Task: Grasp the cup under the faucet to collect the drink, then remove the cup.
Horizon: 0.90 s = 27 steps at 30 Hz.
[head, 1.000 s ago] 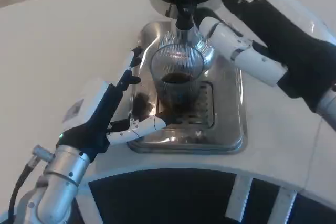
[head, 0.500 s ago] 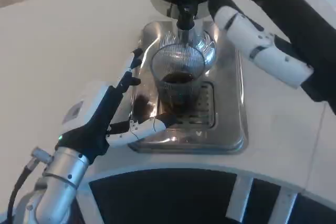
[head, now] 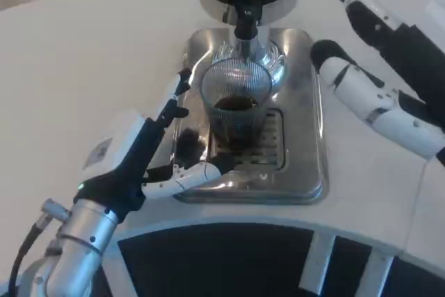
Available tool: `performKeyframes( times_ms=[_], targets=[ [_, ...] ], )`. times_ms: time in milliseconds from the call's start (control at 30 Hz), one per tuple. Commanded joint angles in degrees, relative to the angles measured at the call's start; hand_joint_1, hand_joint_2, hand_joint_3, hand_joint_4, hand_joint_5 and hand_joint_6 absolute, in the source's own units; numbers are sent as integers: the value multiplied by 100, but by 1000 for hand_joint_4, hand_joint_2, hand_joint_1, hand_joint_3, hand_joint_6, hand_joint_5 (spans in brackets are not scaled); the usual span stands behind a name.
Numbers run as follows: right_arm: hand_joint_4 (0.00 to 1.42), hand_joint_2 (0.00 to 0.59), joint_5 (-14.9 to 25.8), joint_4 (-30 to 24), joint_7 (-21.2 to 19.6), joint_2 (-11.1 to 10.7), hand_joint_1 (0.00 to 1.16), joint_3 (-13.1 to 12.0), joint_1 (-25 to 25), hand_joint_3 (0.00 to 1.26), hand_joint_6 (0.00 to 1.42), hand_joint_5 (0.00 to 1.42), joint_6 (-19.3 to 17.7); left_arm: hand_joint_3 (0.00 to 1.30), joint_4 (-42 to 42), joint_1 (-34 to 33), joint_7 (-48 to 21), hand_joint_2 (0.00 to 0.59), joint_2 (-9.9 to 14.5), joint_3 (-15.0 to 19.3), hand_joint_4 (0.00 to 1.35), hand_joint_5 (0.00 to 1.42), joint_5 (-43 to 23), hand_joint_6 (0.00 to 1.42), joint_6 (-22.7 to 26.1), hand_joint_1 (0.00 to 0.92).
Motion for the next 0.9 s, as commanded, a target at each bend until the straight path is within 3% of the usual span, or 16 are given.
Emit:
performKeyframes(
  times_ms=[33,233,500,700,900],
  targets=[
    [0,508,-345,-89,577,556,0,-443,411,0,0,0,-630,0,-40,63,-31,47,31,-56,0,227,6,188,-29,230],
    [0,508,-337,-89,1058,1201,0,-1155,1220,0,0,0,-1676,0,-57,60,-35,47,29,-106,0,227,2,188,-47,230],
    [0,505,-64,-89,1109,1556,0,-1857,2011,0,0,0,-3002,0,-26,55,-52,47,61,-104,0,227,-23,188,-81,230],
    [0,507,69,-89,1006,1920,0,-2169,2647,0,0,0,-3821,0,-1,79,-90,47,127,-61,0,227,-108,188,-140,230],
    [0,510,-166,-89,925,2216,5,-2288,3114,0,0,0,-4648,0,42,2,-101,47,148,-10,0,227,-221,188,-171,230]
  ],
)
